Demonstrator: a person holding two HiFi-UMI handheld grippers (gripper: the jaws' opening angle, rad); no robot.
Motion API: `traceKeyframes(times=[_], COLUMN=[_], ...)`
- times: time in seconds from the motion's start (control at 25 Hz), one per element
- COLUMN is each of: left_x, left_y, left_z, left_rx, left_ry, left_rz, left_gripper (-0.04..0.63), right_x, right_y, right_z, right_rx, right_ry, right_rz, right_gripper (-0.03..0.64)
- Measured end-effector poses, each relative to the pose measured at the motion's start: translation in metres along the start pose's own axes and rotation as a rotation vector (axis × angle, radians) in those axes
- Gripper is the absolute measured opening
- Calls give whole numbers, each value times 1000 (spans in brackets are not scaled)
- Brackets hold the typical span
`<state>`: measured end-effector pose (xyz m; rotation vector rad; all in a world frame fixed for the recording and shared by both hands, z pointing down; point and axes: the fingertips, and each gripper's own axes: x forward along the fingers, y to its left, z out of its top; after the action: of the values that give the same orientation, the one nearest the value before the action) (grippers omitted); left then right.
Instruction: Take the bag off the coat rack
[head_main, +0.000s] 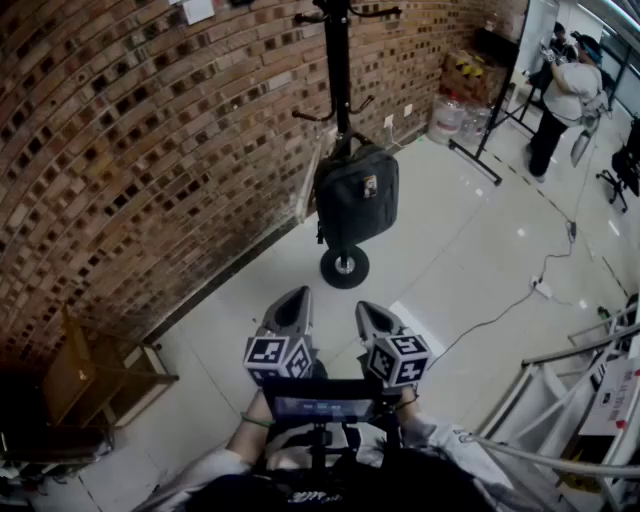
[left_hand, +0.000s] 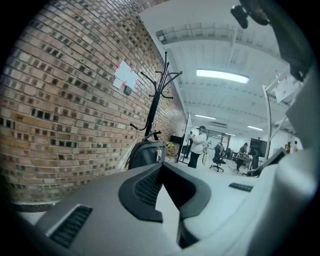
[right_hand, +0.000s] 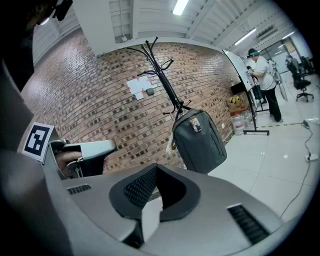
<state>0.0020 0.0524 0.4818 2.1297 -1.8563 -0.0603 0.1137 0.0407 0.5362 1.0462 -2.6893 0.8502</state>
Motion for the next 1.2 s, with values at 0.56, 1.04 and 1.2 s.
traceKeyframes(times=[0.56,1.04,1.2], left_x=[105,180,196], left_y=[97,157,154], left_z=[52,74,75], left_rx=[22,-19,-26], left_ry=[-4,34,46], left_rz=[-79,-189,-214], left_gripper=[9,9,9], right_x=[126,220,240], right_y=[-14,-46,-63], right_z=[58,170,202], right_rx=[-12,-4,9], right_ry=[-22,-168,-181], right_rz=[-95,-228,-262], right_gripper=[3,5,94])
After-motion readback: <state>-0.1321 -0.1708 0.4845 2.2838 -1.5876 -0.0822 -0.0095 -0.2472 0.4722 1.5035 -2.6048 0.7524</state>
